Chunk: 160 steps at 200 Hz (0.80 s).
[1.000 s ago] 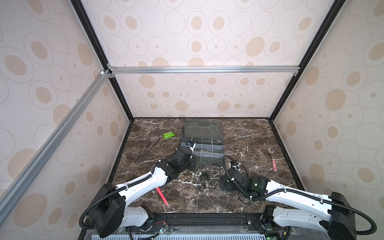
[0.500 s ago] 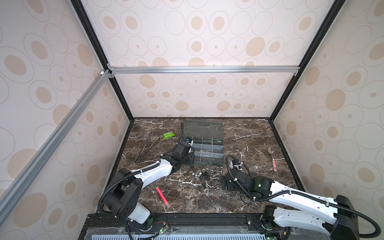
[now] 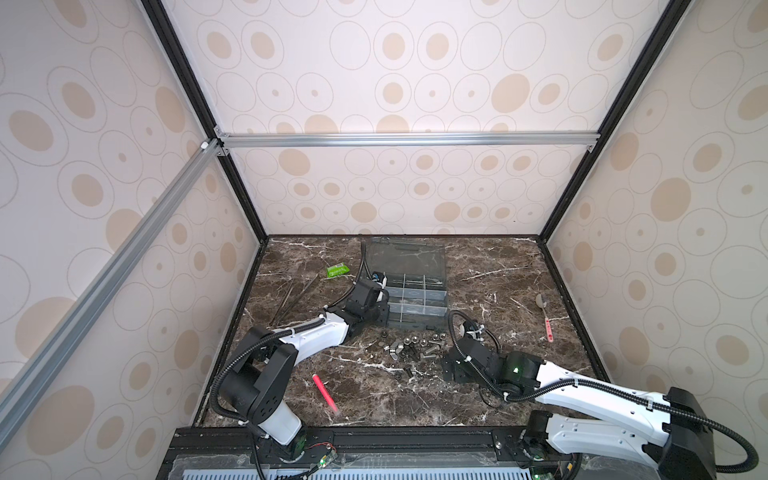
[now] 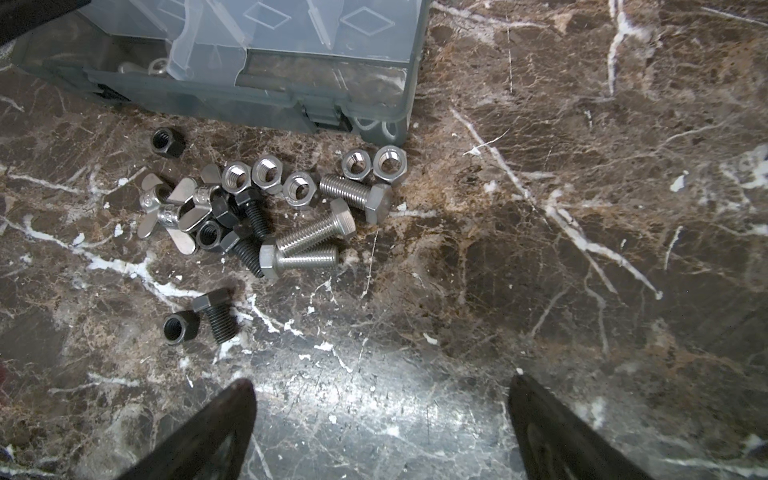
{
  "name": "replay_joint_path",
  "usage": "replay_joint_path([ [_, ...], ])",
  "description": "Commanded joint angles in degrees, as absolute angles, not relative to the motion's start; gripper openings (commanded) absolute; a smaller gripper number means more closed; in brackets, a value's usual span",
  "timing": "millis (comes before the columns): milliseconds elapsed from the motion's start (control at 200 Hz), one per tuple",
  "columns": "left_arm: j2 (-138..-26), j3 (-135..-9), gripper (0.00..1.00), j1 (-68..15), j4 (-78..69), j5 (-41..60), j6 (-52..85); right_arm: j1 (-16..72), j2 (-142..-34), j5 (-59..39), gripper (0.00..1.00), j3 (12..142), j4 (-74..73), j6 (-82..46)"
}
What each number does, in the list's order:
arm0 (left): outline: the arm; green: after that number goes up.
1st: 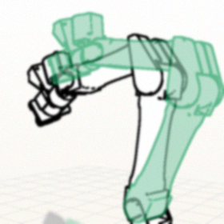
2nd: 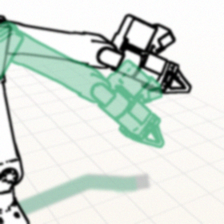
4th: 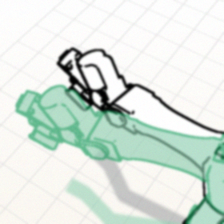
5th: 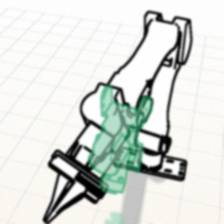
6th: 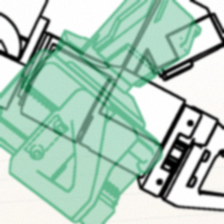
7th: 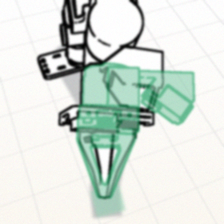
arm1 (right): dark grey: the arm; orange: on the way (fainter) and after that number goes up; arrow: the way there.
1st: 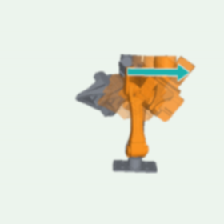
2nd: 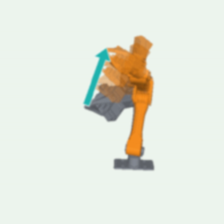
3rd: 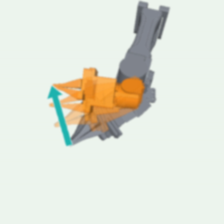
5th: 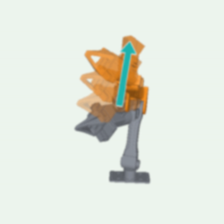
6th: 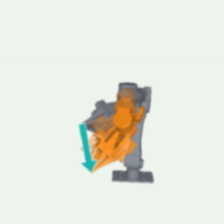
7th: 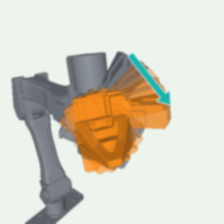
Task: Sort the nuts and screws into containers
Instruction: 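Carry the wing nut over the organizer box and release it into a compartment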
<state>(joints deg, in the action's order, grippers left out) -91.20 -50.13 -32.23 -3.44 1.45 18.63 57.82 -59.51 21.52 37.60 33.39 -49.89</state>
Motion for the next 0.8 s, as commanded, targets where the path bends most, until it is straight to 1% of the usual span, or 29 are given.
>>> replay_joint_path([
  [0, -91.1, -52.0, 0.36, -31.8, -5.2, 2.2, 20.2, 58.5, -59.9, 22.7, 0.98, 38.4, 33.8, -51.3],
  [250, -87.4, -50.0, 0.49, -31.6, -5.0, -0.5, 23.3, 58.7, -60.1, 22.5, 0.98, 38.8, 34.2, -51.2],
  [370, -84.0, -47.8, 0.62, -31.3, -5.4, -3.2, 26.1, 58.8, -60.0, 22.7, 0.98, 38.9, 34.3, -51.3],
  [535, -78.7, -44.6, 0.77, -31.1, -6.1, -4.6, 27.1, 58.9, -60.4, 22.1, 0.98, 39.3, 33.9, -50.6],
  [635, -76.4, -42.9, 0.80, -31.0, -5.4, -5.8, 27.1, 59.1, -61.3, 22.5, 0.98, 40.1, 34.2, -50.2],
  [795, -72.0, -40.5, 0.82, -30.8, -3.5, -7.1, 28.9, 59.3, -63.1, 22.7, 0.98, 41.9, 34.6, -49.1],
])
